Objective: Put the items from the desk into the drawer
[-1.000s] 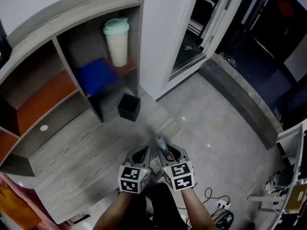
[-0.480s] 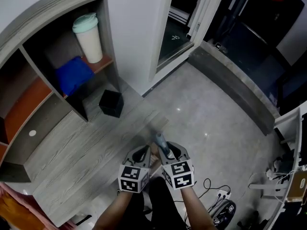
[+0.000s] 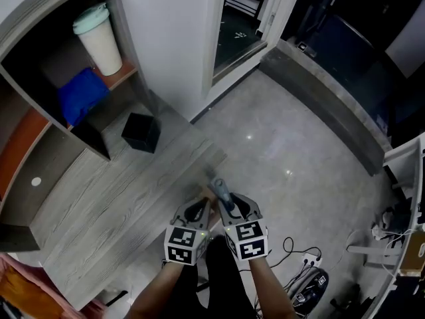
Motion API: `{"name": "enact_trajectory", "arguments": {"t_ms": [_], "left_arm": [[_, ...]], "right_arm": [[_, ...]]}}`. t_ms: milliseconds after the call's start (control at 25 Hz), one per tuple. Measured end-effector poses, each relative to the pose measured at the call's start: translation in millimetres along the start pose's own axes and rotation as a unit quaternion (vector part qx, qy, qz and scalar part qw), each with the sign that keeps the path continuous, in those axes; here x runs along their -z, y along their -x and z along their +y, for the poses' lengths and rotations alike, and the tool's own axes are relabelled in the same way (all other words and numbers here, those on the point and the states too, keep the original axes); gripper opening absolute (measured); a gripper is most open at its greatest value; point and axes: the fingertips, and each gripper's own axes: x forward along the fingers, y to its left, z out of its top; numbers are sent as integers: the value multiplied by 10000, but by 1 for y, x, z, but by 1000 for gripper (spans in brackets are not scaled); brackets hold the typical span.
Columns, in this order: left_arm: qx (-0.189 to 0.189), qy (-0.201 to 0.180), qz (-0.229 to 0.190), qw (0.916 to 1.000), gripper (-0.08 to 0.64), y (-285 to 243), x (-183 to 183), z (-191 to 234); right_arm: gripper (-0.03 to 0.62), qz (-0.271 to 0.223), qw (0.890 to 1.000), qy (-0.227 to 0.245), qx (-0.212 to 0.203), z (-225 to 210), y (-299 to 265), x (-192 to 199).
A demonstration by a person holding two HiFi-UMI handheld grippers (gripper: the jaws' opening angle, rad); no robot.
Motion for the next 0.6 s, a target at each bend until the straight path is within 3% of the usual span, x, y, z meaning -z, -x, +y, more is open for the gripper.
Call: {"name": "enact_trajectory", "arguments": {"t_ms": [600], "left_arm": [[-88, 102, 162, 9998, 9, -35, 45, -3]], "right_arm": [[133, -5, 9995, -162, -258, -10, -35, 46]]}}
